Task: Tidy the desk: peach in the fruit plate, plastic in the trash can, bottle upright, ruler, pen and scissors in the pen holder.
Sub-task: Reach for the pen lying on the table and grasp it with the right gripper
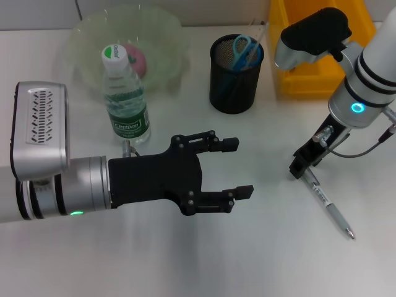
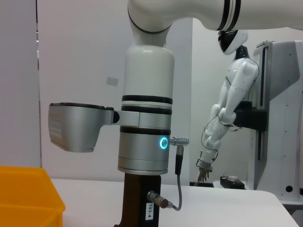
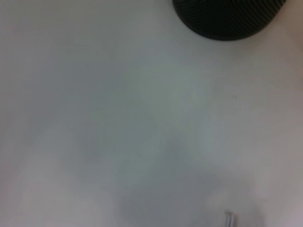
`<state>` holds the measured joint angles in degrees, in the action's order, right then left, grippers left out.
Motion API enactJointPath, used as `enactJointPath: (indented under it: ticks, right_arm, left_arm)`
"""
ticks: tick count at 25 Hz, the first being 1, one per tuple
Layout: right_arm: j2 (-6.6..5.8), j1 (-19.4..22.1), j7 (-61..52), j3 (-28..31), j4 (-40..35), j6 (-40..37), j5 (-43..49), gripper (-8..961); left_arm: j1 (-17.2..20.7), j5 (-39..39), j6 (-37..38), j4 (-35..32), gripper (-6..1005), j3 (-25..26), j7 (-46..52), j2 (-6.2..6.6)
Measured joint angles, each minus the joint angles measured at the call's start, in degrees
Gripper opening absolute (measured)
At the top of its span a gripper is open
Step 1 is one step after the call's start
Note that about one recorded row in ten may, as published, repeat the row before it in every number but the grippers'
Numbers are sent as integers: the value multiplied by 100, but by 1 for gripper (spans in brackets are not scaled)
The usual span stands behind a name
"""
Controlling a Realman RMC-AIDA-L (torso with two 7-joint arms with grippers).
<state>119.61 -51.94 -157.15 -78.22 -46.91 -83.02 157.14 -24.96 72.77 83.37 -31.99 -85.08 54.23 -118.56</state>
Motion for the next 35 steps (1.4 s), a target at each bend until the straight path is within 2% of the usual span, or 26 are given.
enactJointPath:
  ticks: [19, 35]
  right_arm:
    - [0, 0, -5, -133, -20, -31, 10, 382]
    - [10, 0, -88, -229, -29, 33, 2, 377]
  left_arm:
    - [-9, 0, -44, 0, 785, -1, -5, 0]
    - [-9, -21, -144, 0, 785, 0, -48, 0]
